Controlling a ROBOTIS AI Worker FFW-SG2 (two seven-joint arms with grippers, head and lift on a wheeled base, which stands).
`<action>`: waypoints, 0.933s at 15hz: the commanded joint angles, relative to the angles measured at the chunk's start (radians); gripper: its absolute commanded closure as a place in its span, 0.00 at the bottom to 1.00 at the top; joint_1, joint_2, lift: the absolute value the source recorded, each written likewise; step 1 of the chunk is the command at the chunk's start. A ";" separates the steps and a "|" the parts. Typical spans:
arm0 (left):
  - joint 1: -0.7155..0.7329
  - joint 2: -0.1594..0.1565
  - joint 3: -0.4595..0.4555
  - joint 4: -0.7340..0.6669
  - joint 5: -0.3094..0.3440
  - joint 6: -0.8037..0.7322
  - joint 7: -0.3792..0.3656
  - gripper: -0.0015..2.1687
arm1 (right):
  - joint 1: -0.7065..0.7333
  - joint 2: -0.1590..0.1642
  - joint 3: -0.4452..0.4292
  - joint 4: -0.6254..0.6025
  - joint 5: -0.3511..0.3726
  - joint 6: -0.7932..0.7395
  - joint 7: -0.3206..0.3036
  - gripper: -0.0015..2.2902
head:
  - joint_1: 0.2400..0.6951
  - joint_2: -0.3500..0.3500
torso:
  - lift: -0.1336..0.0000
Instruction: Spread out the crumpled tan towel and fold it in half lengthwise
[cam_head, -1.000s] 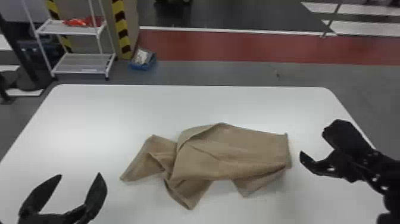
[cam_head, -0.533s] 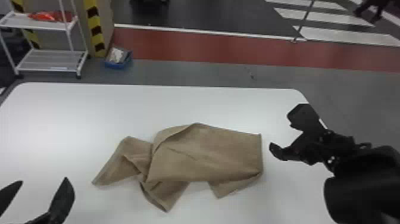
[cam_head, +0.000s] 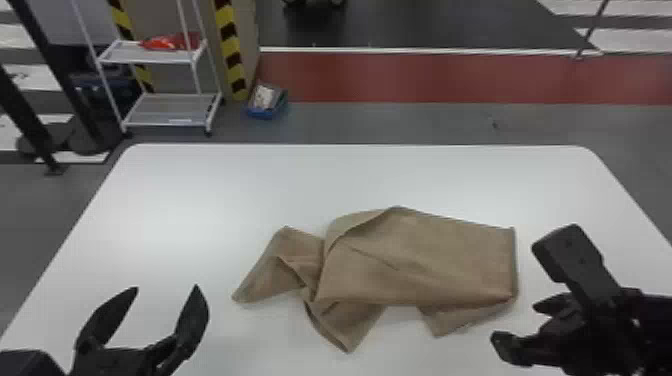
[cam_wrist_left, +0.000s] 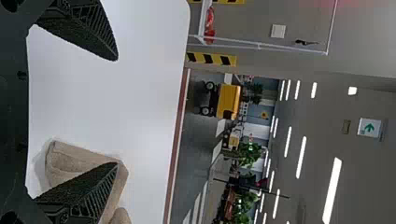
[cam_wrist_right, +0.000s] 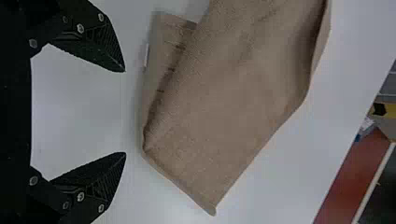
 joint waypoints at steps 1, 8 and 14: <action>-0.008 0.000 0.000 0.006 0.002 0.000 0.000 0.04 | -0.001 -0.002 0.063 -0.010 0.027 0.047 -0.007 0.13 | 1.00 0.51 | 0.08; -0.015 0.001 0.001 0.023 0.005 -0.003 0.000 0.04 | -0.102 0.108 0.179 0.105 0.015 0.056 -0.058 0.13 | 1.00 0.63 | 0.08; -0.020 0.001 0.003 0.034 0.005 -0.003 0.000 0.04 | -0.169 0.174 0.240 0.223 0.029 0.056 -0.092 0.13 | 1.00 0.74 | 0.08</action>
